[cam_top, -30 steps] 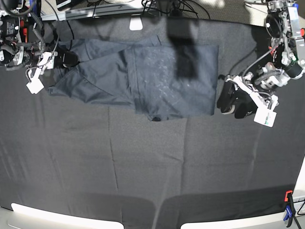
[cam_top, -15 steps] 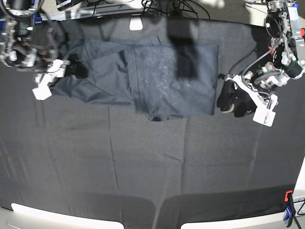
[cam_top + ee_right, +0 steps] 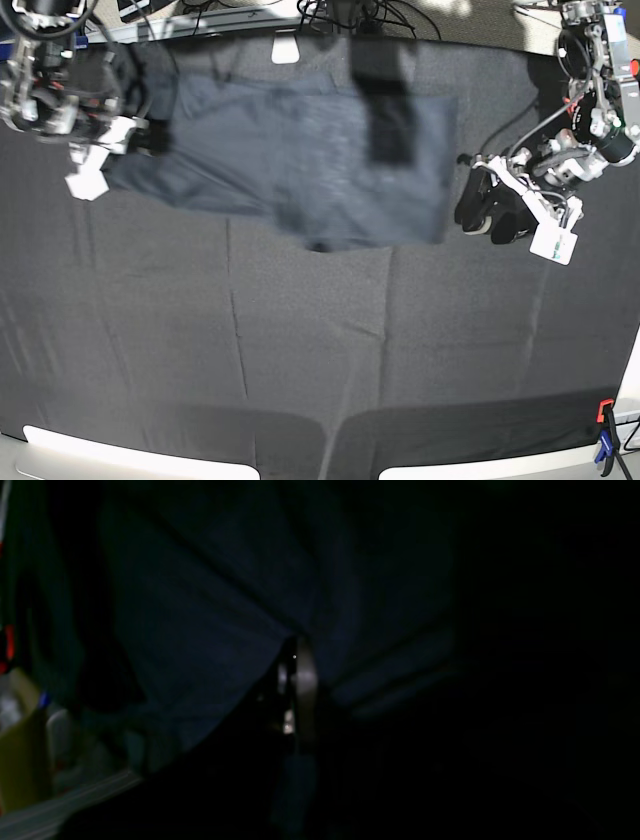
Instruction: Layout the t-shirt on the table in an organized manner, then fold the t-shirt properly
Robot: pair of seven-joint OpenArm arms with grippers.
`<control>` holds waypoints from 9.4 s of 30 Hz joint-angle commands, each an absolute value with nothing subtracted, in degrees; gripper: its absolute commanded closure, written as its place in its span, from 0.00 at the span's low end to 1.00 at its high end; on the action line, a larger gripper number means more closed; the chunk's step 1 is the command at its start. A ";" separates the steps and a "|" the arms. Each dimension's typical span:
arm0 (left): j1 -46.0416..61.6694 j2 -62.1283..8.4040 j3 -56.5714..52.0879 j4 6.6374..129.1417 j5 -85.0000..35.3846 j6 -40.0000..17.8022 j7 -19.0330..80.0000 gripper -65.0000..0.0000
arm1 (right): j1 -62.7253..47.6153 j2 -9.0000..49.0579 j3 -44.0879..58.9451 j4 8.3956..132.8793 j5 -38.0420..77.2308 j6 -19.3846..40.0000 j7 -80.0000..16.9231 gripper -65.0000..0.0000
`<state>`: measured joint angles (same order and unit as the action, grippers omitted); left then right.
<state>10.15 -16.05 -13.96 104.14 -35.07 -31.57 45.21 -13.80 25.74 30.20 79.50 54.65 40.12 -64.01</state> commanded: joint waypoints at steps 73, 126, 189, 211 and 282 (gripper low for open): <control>11.73 -24.01 -17.98 105.10 -37.98 -31.31 45.63 0.57 | -12.36 -3.36 -20.64 117.25 20.64 29.08 -51.94 0.51; 14.96 -15.27 -0.60 89.62 -30.85 -33.28 43.42 1.00 | 6.79 7.84 -13.39 87.15 6.39 31.77 -49.82 1.00; 4.78 -24.62 -4.14 88.49 -25.91 -31.24 38.09 0.80 | 27.99 7.42 1.87 58.22 48.29 27.97 -64.55 0.66; 4.93 -24.60 -4.14 88.47 -22.33 -31.22 38.22 0.80 | 27.94 -2.39 1.87 50.74 36.03 33.65 -58.15 0.65; 22.70 -18.96 -13.78 92.18 -32.45 -38.46 44.93 0.80 | 29.87 2.33 1.87 53.04 13.06 31.46 -49.84 1.00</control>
<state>22.50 -18.28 -13.61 91.90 -33.21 -38.22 43.70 27.92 1.98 1.65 51.92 13.50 31.70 -51.59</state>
